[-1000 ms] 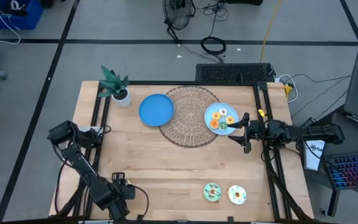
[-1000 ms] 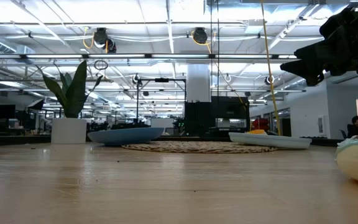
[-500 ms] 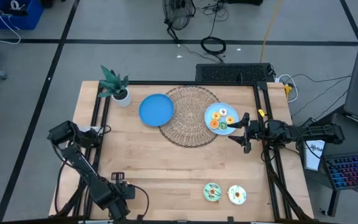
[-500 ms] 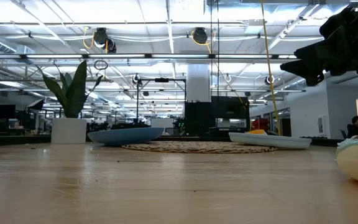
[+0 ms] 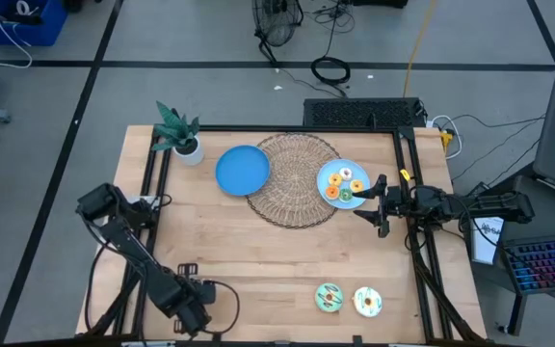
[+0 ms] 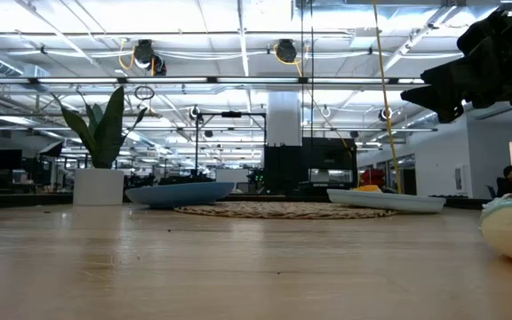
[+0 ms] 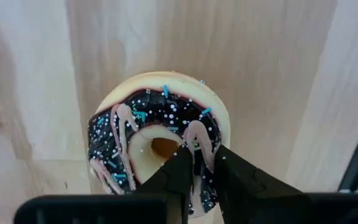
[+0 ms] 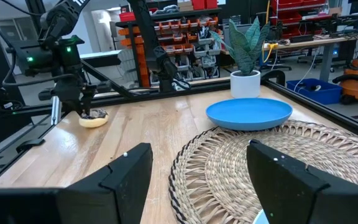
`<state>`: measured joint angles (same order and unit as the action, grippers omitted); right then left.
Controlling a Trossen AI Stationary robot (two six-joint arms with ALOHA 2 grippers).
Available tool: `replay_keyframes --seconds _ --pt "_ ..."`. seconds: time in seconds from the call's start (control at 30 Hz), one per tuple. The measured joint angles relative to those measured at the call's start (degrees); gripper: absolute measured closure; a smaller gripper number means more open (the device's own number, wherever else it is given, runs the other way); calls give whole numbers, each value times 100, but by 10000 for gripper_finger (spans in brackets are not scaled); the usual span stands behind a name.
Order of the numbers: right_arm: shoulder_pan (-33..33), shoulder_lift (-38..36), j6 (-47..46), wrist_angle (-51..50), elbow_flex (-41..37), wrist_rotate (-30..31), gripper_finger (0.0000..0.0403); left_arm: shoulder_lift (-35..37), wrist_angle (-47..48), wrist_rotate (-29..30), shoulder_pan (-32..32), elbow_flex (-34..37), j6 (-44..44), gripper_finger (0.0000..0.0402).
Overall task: Pick & Place donuts
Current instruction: Put the large black donut on the dark blue plate
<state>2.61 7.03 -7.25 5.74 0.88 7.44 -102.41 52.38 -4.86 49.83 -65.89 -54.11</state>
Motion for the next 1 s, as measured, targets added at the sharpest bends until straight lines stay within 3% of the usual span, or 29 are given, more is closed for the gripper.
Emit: replay_keyframes --seconds 0.57,1.0 --pt "1 1 -1 -1 1 -1 161 54 -4 635 -1206 -6 1470 339" --pt "2 2 0 0 -1 0 161 54 -17 781 -2198 -6 2772 339"
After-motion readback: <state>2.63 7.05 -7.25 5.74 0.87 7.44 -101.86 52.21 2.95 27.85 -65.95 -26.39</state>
